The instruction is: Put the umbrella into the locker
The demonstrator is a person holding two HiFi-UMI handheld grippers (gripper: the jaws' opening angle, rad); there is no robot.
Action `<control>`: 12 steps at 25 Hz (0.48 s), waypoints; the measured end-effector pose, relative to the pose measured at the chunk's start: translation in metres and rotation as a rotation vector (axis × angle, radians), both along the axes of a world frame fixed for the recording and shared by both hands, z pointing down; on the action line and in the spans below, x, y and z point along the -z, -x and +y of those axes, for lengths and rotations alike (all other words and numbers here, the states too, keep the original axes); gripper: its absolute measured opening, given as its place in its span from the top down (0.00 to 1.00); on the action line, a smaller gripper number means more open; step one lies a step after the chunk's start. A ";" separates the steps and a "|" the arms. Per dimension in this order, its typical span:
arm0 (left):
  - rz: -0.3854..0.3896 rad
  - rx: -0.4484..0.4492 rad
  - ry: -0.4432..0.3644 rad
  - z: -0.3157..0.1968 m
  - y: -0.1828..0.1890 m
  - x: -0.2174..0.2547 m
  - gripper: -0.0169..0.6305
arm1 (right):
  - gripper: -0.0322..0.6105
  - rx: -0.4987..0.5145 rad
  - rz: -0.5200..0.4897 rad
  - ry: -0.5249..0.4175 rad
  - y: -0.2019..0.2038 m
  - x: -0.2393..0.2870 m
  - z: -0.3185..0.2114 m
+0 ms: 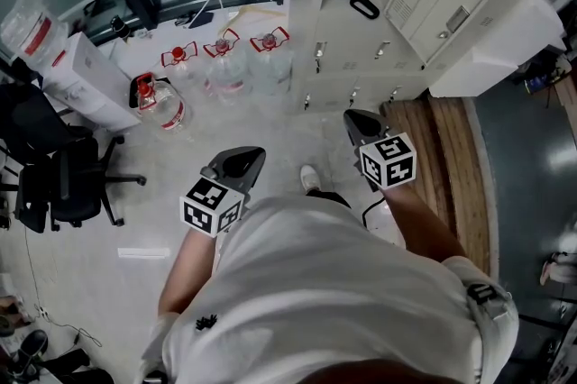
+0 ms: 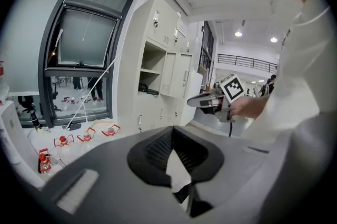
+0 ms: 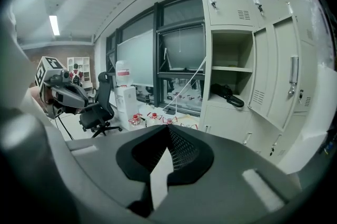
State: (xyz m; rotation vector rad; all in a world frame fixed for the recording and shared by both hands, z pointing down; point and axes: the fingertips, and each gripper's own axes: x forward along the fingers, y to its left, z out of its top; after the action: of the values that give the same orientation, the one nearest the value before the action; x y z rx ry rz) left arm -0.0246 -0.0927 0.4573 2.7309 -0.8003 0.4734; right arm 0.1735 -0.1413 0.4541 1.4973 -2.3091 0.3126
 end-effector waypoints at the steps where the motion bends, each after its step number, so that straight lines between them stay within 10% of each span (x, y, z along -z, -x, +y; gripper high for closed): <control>1: 0.000 -0.002 0.002 -0.001 -0.002 0.000 0.89 | 0.95 0.002 0.002 0.001 -0.001 0.000 -0.001; 12: -0.016 -0.014 0.034 -0.035 -0.030 -0.009 0.89 | 0.95 0.019 -0.009 0.028 -0.023 -0.007 -0.031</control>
State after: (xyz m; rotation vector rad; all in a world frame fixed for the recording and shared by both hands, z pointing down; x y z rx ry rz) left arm 0.0054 -0.1276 0.4662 2.7070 -0.7700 0.5076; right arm 0.1965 -0.1724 0.4609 1.4633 -2.3146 0.3450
